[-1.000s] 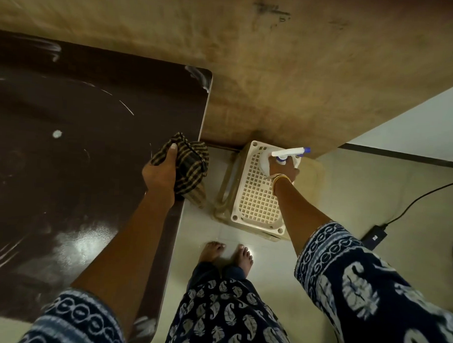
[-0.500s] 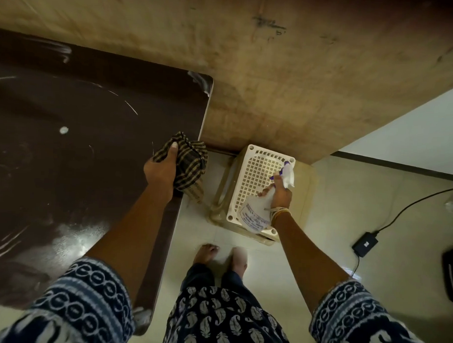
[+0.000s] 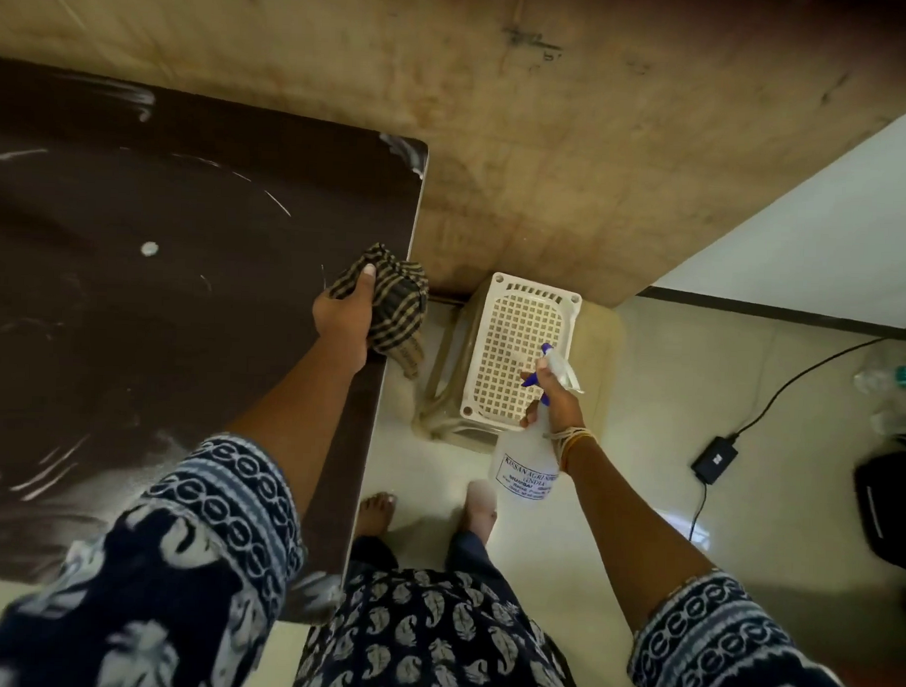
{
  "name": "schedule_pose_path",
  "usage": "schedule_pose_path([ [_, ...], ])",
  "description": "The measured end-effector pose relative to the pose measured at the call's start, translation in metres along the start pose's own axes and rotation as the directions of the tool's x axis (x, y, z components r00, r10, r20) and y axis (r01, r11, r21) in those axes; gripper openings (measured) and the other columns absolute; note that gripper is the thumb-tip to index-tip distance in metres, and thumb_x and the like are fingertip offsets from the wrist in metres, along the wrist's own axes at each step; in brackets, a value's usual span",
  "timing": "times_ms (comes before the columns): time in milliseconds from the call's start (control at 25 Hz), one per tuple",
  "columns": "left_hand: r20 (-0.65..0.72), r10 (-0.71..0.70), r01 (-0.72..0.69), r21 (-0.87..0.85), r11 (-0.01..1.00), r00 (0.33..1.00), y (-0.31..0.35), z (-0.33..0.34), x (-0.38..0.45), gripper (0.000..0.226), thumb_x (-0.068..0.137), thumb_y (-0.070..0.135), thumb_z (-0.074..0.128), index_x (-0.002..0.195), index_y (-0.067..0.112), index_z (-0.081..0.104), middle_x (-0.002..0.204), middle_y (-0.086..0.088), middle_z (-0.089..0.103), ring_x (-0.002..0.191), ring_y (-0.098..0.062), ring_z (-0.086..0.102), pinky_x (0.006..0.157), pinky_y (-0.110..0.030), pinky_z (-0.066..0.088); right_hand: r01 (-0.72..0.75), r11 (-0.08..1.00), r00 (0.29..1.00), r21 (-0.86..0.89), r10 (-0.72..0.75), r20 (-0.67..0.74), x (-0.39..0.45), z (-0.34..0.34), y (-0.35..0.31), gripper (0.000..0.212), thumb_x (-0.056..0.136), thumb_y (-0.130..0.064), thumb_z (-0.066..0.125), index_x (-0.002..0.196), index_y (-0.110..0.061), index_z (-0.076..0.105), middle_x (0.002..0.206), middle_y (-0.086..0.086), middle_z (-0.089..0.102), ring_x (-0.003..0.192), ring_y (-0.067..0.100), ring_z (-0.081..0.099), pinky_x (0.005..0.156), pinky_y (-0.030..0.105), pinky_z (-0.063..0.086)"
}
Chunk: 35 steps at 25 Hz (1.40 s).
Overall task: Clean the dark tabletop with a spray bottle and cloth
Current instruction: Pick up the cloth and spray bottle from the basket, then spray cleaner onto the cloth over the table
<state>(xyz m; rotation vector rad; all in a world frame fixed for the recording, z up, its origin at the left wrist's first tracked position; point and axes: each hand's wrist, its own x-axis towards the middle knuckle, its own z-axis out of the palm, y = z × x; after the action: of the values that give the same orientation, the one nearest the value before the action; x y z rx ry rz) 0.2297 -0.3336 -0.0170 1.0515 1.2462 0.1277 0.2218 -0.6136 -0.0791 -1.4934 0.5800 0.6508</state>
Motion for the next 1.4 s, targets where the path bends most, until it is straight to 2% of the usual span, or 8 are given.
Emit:
schedule_pose_path([
  [200,0.285,-0.151,0.171,-0.043,0.984,0.946,0.002,-0.025,-0.011,0.051,0.081,0.026,0.079,0.126,0.010,0.061,0.116,-0.013,0.070,0.102,-0.031,0.069,0.085,-0.057,0.055,0.055,0.998,0.994,-0.035,-0.058,-0.091,-0.043,0.019,0.015,0.071,0.074,-0.058,0.064,0.130,-0.015,0.057,0.106,0.022,0.070,0.058,0.033,0.053,0.042,0.029,0.049],
  [320,0.382,-0.190,0.186,0.048,0.981,0.904,0.001,-0.045,-0.033,0.046,0.082,0.027,0.078,0.122,0.011,0.065,0.115,-0.012,0.071,0.103,-0.029,0.069,0.090,-0.052,0.055,0.095,0.995,0.987,-0.022,-0.097,-0.125,-0.084,0.037,0.022,0.048,0.087,-0.050,0.062,0.120,-0.015,0.063,0.101,0.016,0.071,0.077,0.060,0.054,0.072,0.056,0.056],
  [400,0.431,-0.221,0.197,0.101,0.975,0.875,-0.001,-0.059,-0.046,0.044,0.081,0.030,0.078,0.120,0.012,0.067,0.114,-0.011,0.072,0.102,-0.029,0.070,0.091,-0.049,0.055,0.138,0.987,0.978,-0.081,-0.149,-0.149,-0.111,0.049,0.026,0.038,0.085,-0.058,0.061,0.106,-0.027,0.067,0.099,0.012,0.071,0.087,0.048,0.061,0.088,0.052,0.054],
  [480,0.447,-0.236,0.198,0.131,0.971,0.863,-0.002,-0.075,-0.066,0.042,0.082,0.031,0.077,0.118,0.012,0.068,0.111,-0.011,0.073,0.099,-0.029,0.071,0.086,-0.047,0.057,0.159,0.973,0.972,-0.169,-0.184,-0.146,-0.140,0.055,0.037,0.047,0.071,-0.074,0.061,0.107,-0.044,0.065,0.102,0.014,0.071,0.080,0.027,0.063,0.064,0.026,0.059],
  [600,0.503,-0.243,0.191,0.152,0.970,0.830,-0.011,-0.099,-0.097,0.033,0.087,0.028,0.072,0.114,0.010,0.069,0.107,-0.011,0.074,0.098,-0.029,0.071,0.079,-0.041,0.058,0.188,0.965,0.972,-0.181,-0.209,-0.106,-0.184,0.062,0.051,0.030,0.092,-0.053,0.054,0.120,-0.044,0.058,0.094,0.022,0.063,0.045,0.027,0.047,0.036,0.026,0.045],
  [1000,0.575,-0.177,0.122,0.134,0.984,0.799,-0.043,-0.216,-0.126,0.037,0.090,0.030,0.066,0.122,0.011,0.066,0.115,-0.012,0.071,0.106,-0.031,0.068,0.095,-0.049,0.052,0.220,0.975,0.969,0.032,-0.215,-0.125,-0.286,0.098,0.111,0.066,0.077,-0.063,0.061,0.129,-0.022,0.057,0.094,0.017,0.066,0.034,0.021,0.047,0.042,0.028,0.046],
  [1200,0.558,-0.198,0.140,0.145,0.979,0.806,-0.042,-0.272,-0.120,0.045,0.084,0.035,0.071,0.124,0.016,0.064,0.116,-0.011,0.071,0.107,-0.033,0.068,0.091,-0.053,0.053,0.010,0.998,0.999,0.063,-0.006,-0.052,-0.330,0.132,0.119,0.056,0.088,-0.059,0.058,0.116,-0.010,0.058,0.061,0.018,0.062,0.038,0.023,0.057,0.043,0.030,0.052],
  [1400,0.606,-0.198,0.179,0.093,0.980,0.771,-0.012,-0.311,-0.101,0.047,0.091,0.046,0.061,0.127,0.015,0.062,0.120,-0.013,0.069,0.108,-0.034,0.067,0.091,-0.054,0.052,0.011,0.996,1.000,0.087,-0.012,0.007,-0.354,0.187,0.107,0.042,0.093,-0.052,0.054,0.100,-0.012,0.063,0.099,0.024,0.069,0.051,0.022,0.058,0.054,0.032,0.056],
])
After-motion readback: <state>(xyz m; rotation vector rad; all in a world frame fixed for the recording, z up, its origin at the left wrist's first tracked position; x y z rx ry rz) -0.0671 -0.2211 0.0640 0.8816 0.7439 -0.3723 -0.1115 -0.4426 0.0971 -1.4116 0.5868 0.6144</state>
